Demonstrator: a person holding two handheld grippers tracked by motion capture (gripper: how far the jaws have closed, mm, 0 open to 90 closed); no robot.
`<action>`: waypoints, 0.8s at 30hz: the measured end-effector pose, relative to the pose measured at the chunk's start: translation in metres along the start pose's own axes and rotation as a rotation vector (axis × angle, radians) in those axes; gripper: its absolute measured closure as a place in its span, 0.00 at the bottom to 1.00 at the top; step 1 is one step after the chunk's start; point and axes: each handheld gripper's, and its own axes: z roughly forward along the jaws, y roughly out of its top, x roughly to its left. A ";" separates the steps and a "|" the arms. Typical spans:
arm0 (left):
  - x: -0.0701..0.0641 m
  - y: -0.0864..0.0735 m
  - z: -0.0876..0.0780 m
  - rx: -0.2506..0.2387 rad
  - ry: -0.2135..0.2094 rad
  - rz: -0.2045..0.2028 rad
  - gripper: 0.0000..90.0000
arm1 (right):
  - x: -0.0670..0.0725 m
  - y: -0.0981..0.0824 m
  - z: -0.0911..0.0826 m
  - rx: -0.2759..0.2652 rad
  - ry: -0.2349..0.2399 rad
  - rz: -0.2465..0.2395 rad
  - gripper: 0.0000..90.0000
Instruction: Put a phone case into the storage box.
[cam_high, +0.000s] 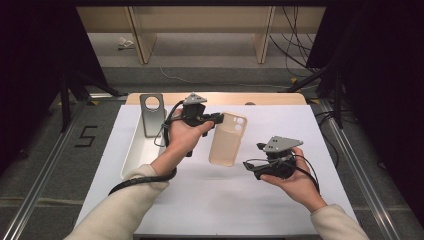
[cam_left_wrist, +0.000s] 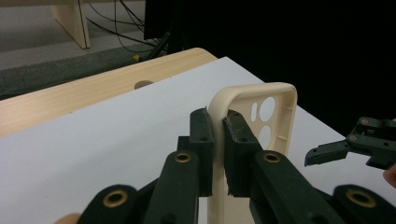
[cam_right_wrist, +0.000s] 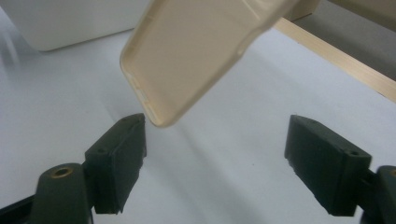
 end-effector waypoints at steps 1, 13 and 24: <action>0.001 0.001 -0.002 -0.002 0.001 0.000 0.92 | -0.001 -0.001 0.000 0.000 -0.001 0.005 0.23; 0.018 0.002 -0.033 -0.048 0.026 0.004 0.92 | -0.008 -0.010 -0.007 -0.017 -0.039 0.074 0.19; 0.031 0.008 -0.056 -0.087 0.041 -0.009 0.92 | -0.014 -0.017 -0.016 -0.038 -0.063 0.122 0.19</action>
